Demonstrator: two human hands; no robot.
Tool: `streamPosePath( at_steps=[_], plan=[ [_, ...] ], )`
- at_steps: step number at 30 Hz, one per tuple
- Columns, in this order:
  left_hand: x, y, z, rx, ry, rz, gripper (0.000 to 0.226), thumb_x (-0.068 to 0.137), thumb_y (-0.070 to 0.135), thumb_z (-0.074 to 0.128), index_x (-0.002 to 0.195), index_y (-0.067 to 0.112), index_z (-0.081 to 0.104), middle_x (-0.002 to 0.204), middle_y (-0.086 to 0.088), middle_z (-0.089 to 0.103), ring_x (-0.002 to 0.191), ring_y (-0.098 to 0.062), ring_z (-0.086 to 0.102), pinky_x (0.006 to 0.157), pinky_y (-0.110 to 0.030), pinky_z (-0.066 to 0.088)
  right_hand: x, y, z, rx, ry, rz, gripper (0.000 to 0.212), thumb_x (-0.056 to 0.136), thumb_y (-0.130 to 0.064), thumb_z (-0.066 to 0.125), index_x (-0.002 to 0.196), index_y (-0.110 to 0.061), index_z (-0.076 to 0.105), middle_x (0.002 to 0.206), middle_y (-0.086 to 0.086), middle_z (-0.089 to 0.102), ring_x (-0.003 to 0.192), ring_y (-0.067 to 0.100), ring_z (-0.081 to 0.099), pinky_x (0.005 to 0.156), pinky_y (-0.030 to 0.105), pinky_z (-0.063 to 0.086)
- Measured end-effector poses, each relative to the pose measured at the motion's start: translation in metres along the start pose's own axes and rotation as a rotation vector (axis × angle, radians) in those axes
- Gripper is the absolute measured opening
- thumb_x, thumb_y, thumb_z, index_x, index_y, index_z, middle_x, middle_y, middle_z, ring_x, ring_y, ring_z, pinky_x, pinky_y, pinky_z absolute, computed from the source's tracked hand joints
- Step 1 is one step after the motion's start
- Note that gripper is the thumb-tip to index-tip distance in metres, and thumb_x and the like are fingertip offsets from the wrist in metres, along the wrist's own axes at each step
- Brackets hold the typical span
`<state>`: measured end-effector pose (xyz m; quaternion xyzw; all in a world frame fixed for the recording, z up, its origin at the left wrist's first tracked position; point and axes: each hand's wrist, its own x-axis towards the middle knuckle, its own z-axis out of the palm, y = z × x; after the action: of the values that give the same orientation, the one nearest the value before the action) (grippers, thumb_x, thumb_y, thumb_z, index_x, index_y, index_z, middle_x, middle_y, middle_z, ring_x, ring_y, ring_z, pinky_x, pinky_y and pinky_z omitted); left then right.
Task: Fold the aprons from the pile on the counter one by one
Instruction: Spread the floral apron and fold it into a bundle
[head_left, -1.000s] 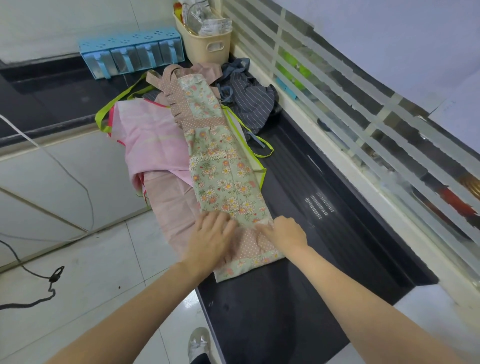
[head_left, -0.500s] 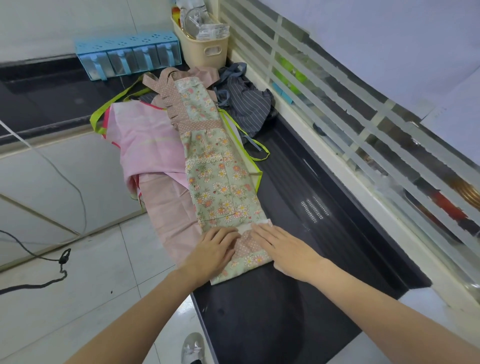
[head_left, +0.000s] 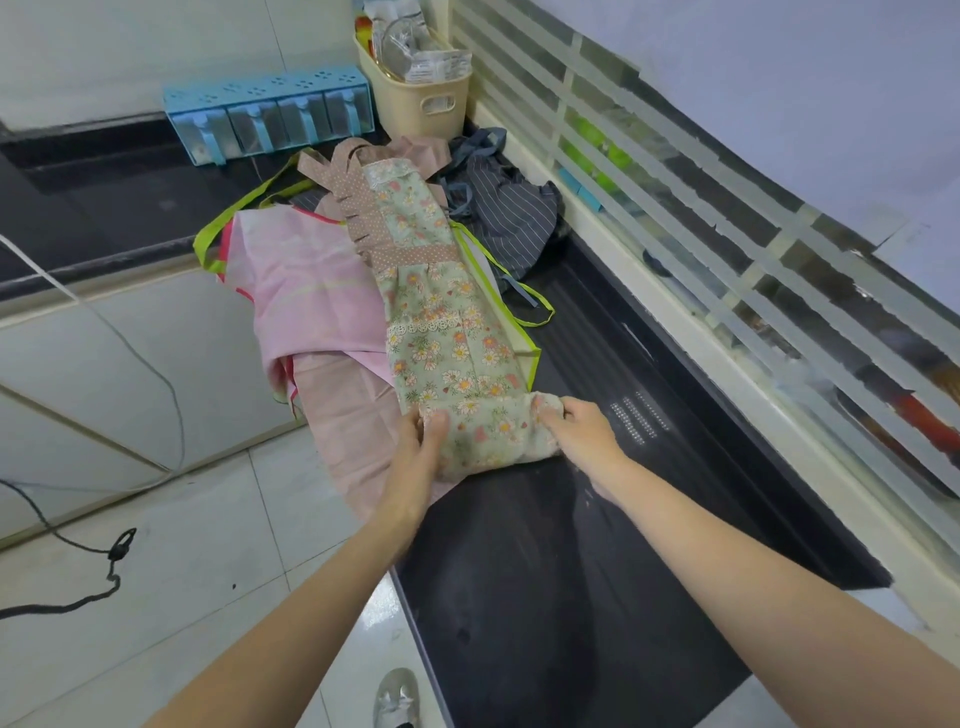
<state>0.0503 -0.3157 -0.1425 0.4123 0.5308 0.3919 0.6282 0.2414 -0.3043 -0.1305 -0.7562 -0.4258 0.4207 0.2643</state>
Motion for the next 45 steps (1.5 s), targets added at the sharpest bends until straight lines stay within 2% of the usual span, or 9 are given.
streamPosePath(
  at_steps=[8,16,19,23,29,32,35,41,45],
  plan=[
    [0.017,-0.016,-0.005,0.369,0.158,0.027,0.04,0.101,0.027,0.038,0.136,0.008,0.044,0.13,-0.003,0.056,0.12,-0.022,0.052,0.096,-0.028,0.042,-0.007,-0.01,0.022,0.108,0.124,-0.171,0.029,0.101,-0.025,0.036,0.098,-0.007,0.059,0.095,0.015,0.061,0.083,0.027,0.053,0.069,0.029,0.043],
    [0.02,-0.021,-0.02,0.744,0.388,-0.018,0.033,0.099,0.031,0.041,0.111,0.002,0.049,0.098,-0.014,0.065,0.089,-0.031,0.059,0.068,-0.033,0.039,0.005,-0.016,0.047,-0.355,0.111,-0.049,0.033,0.103,-0.033,0.025,0.106,-0.014,0.051,0.103,0.013,0.059,0.098,0.033,0.055,0.077,0.039,0.041],
    [0.023,-0.015,-0.034,1.049,0.489,0.287,0.033,0.092,0.034,0.049,0.108,0.007,0.047,0.089,-0.01,0.062,0.085,-0.029,0.057,0.071,-0.038,0.043,0.012,-0.018,0.05,-0.454,0.098,-0.041,0.027,0.103,-0.031,0.025,0.098,-0.015,0.047,0.104,0.015,0.06,0.098,0.033,0.055,0.075,0.037,0.041],
    [0.038,-0.018,-0.029,1.333,0.008,0.909,0.053,0.091,0.049,0.036,0.125,0.01,0.05,0.122,-0.011,0.06,0.111,-0.028,0.054,0.091,-0.034,0.033,0.018,-0.023,0.051,-0.546,0.074,-0.004,0.028,0.103,-0.03,0.029,0.108,-0.011,0.049,0.109,0.015,0.06,0.099,0.033,0.056,0.074,0.037,0.042],
    [0.052,-0.038,-0.041,1.674,-0.405,0.818,0.091,0.076,0.072,0.031,0.141,0.009,0.032,0.144,-0.01,0.044,0.13,-0.027,0.045,0.103,-0.045,0.041,0.003,-0.013,0.038,-0.814,0.044,-0.652,0.052,0.094,-0.04,0.05,0.137,-0.014,0.039,0.146,0.006,0.031,0.133,0.024,0.032,0.098,0.038,0.042],
    [0.052,-0.029,-0.038,1.634,-0.419,0.724,0.097,0.068,0.076,0.032,0.141,0.012,0.035,0.141,-0.005,0.048,0.124,-0.025,0.052,0.089,-0.049,0.049,0.003,0.001,0.027,-0.953,-0.319,-0.748,0.077,0.093,-0.04,0.051,0.152,-0.012,0.01,0.16,0.001,-0.001,0.147,0.016,-0.004,0.115,0.023,0.006],
    [0.06,-0.024,-0.037,1.516,-0.5,0.607,0.105,0.062,0.072,0.033,0.15,0.022,0.005,0.156,0.004,0.021,0.14,-0.019,0.025,0.11,-0.05,0.027,0.012,-0.001,0.019,-0.967,-0.453,-0.604,0.085,0.089,-0.014,0.054,0.152,-0.018,-0.002,0.159,-0.006,-0.008,0.146,0.007,-0.005,0.106,0.012,0.019],
    [0.072,0.017,-0.061,0.84,-0.541,0.168,0.081,0.06,0.056,0.061,0.135,0.028,0.045,0.13,0.016,0.046,0.12,-0.004,0.042,0.098,-0.017,0.031,0.037,-0.026,0.013,-0.336,-0.298,-0.188,0.049,0.076,-0.009,0.072,0.121,-0.026,0.063,0.122,-0.006,0.06,0.112,0.012,0.052,0.09,0.018,0.039],
    [0.08,0.036,-0.075,0.503,-0.47,-0.038,0.066,0.058,0.064,0.063,0.115,0.032,0.059,0.118,0.018,0.06,0.11,-0.002,0.056,0.09,-0.015,0.042,0.049,-0.025,0.015,0.048,-0.276,-0.047,0.029,0.076,-0.012,0.077,0.104,-0.016,0.071,0.104,-0.002,0.071,0.101,0.014,0.063,0.09,0.029,0.05]
  ],
)
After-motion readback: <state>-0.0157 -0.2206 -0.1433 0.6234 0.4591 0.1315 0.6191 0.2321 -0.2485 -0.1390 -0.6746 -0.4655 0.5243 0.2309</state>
